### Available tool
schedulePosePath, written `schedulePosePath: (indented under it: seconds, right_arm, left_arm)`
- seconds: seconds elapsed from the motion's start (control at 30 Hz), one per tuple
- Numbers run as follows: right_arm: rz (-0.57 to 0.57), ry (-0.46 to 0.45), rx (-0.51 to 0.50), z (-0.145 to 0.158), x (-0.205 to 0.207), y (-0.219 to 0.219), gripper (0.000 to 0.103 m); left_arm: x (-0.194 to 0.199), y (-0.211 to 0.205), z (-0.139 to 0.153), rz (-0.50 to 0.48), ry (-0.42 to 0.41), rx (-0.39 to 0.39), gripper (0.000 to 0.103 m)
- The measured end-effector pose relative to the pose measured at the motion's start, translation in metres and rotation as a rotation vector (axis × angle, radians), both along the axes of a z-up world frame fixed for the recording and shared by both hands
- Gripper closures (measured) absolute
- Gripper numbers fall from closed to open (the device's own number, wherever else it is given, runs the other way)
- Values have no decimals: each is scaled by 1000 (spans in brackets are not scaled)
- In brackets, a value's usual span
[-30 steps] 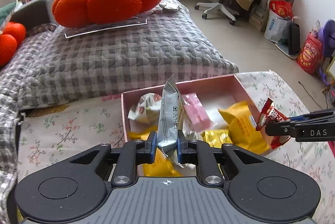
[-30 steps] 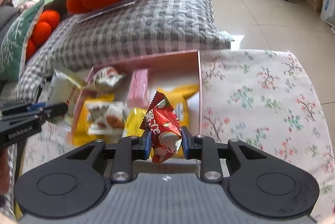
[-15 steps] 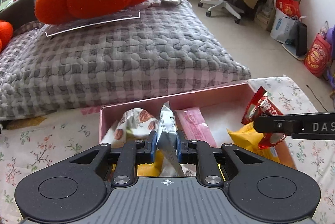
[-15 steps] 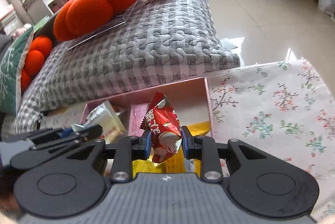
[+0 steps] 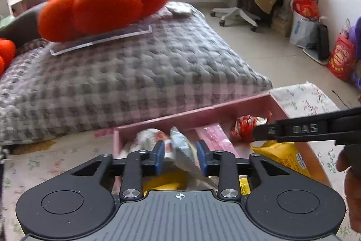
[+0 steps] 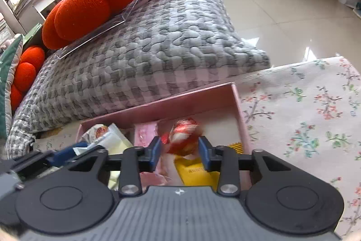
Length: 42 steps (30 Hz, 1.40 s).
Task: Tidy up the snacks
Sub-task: 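Carry the red candy and silver packet into the box and open both grippers, then grasp a red candy with the right gripper while the left grasps the white rice cake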
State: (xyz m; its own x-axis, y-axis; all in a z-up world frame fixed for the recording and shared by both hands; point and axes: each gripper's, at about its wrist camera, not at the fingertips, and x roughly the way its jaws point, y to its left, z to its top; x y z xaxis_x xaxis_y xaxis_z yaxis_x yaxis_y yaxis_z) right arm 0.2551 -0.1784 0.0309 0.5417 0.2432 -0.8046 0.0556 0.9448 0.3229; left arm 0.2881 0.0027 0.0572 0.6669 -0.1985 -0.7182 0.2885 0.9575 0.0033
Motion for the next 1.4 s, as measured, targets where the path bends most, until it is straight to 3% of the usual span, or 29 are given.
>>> schedulePosePath:
  seconds: [0.17,0.27,0.53,0.67,0.8,0.9,1.13,1.4]
  right_arm:
    - [-34,1,23,18,-16,-20,65]
    - [-26,-1,2,33,-28,-25,65]
    - [78,28,-70,64,-73,-7,54]
    - [138,63,-77,65,-97,-2,44]
    - [154,119,-77,58,-109,-2,43]
    - [185,160,-103,54,-118,3,43]
    - [270,263,-139,47,-132,24,38]
    - [323,313,-176,38,-142,26,35]
  left_arm:
    - [-21,20,27,32,-5,-28,64]
    - [-39,26,39,39,-6,0,57]
    - [-99,30,54,-30,27,29,51]
    - [-127,32,43,-69,65,57,46]
    - [-142,38,24,-75,135,72,45]
    - [-149,41,13,-72,144,96,45]
    - [-159,37,-12,-112,265,91,46]
    - [-171,24,-26,-177,397,41,45]
